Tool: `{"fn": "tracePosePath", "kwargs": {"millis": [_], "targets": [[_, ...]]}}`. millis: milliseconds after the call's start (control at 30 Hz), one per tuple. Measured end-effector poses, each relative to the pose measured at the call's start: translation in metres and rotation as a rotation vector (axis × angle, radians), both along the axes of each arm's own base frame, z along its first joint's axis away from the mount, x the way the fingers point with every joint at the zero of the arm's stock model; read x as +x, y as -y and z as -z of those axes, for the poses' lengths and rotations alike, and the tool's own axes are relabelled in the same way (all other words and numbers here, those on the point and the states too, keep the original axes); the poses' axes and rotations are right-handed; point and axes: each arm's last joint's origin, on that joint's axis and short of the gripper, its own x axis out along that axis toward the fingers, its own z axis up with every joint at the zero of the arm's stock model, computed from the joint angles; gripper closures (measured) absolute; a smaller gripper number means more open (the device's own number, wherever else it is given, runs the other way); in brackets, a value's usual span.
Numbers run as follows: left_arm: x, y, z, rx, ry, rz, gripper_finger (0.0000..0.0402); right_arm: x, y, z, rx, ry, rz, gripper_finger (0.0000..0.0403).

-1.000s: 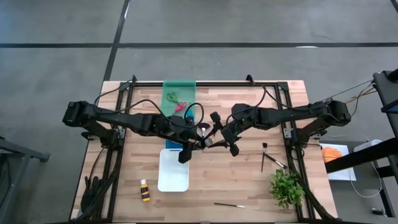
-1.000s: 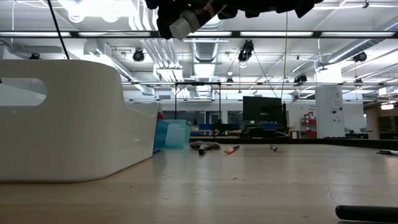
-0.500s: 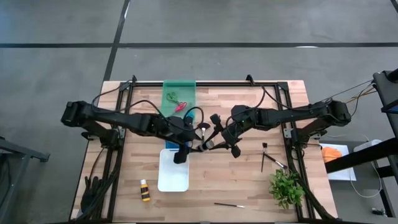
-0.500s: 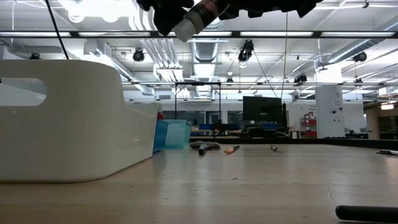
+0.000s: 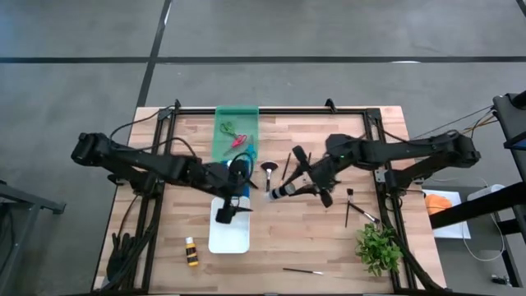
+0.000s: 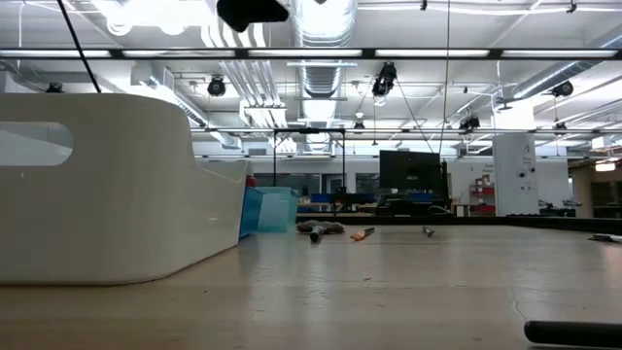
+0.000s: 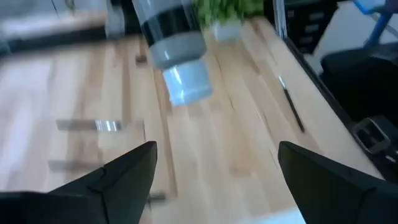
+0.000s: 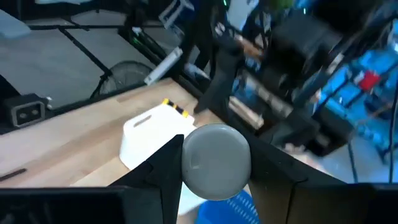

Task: Pick & Place Paint Supplies
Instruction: Put the gray paint bottle into the blue bin

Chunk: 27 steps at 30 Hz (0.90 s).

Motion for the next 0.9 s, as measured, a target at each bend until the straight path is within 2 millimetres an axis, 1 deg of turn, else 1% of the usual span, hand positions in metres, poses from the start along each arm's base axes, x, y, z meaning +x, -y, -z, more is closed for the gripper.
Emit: {"fn": "tracePosePath", "kwargs": {"millis": [133,233,300,400,467,600,667,767,900], "targets": [[0.003,0.015,0.02,0.14,0.202,0.001,0.0056,-0.018,-0.007,-0.012,0.001,0.071,-0.029,0.0259],[0.001,0.023,0.034,0.268,0.378,-0.084,0.0056,-0.031,-0.008,-0.02,0.009,0.143,-0.035,0.0259],[0.001,0.026,0.04,0.317,0.528,-0.173,0.0056,-0.039,-0.009,-0.025,0.015,0.194,-0.032,0.0259],[0.004,0.029,0.053,0.407,0.666,-0.225,0.0056,-0.049,-0.009,-0.028,0.023,0.276,-0.036,0.0259],[0.011,0.031,0.061,0.47,0.705,-0.227,0.0056,-0.051,-0.009,-0.026,0.026,0.321,-0.036,0.0259],[0.036,0.039,0.064,0.601,0.708,-0.249,0.0056,-0.05,-0.008,-0.02,0.04,0.367,-0.006,0.0259],[0.05,0.044,0.061,0.67,0.699,-0.274,0.0056,-0.048,-0.008,-0.015,0.036,0.357,0.018,0.0259],[0.064,0.049,0.052,0.75,0.704,-0.298,0.0056,-0.045,-0.007,-0.014,0.038,0.354,0.027,0.0259],[0.068,0.049,0.041,0.797,0.691,-0.375,0.0064,-0.048,-0.007,-0.016,0.041,0.363,0.027,0.0259]]}}
